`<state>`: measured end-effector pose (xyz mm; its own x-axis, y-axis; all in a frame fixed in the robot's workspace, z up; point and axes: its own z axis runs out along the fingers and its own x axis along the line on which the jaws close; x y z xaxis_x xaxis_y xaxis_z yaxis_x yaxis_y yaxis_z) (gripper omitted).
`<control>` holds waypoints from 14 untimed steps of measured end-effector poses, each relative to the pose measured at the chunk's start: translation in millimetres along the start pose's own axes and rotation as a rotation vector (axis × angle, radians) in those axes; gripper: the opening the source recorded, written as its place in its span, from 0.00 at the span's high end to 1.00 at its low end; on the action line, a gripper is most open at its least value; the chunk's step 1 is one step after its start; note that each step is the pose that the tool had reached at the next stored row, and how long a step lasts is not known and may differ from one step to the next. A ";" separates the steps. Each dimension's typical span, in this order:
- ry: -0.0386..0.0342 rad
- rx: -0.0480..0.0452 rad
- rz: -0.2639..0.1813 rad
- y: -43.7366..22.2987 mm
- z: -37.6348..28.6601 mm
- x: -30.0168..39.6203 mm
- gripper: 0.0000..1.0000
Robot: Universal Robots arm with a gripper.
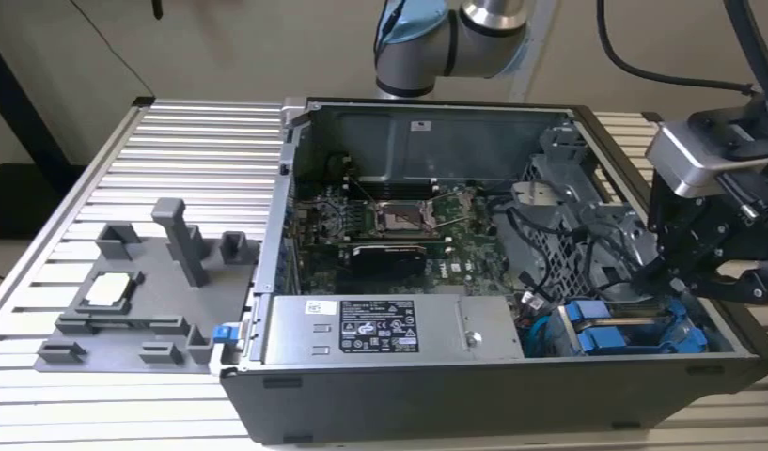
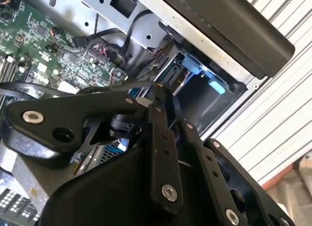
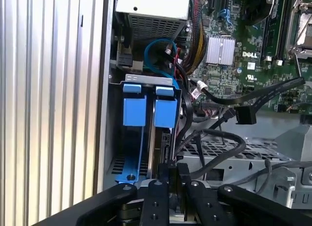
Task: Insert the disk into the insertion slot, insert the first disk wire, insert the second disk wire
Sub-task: 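Insert the first disk wire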
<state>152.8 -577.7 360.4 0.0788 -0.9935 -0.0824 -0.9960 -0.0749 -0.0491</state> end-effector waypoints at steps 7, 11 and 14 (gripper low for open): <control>0.0094 0.0051 -0.001 -0.2 6.2 0.5 0.81; 0.0099 0.0064 -0.001 -0.9 7.9 0.8 0.81; 0.0094 0.0068 -0.001 -1.5 9.2 0.9 0.81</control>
<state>154.7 -577.7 351.3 0.0794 -0.9942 -0.0731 -0.9956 -0.0754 -0.0560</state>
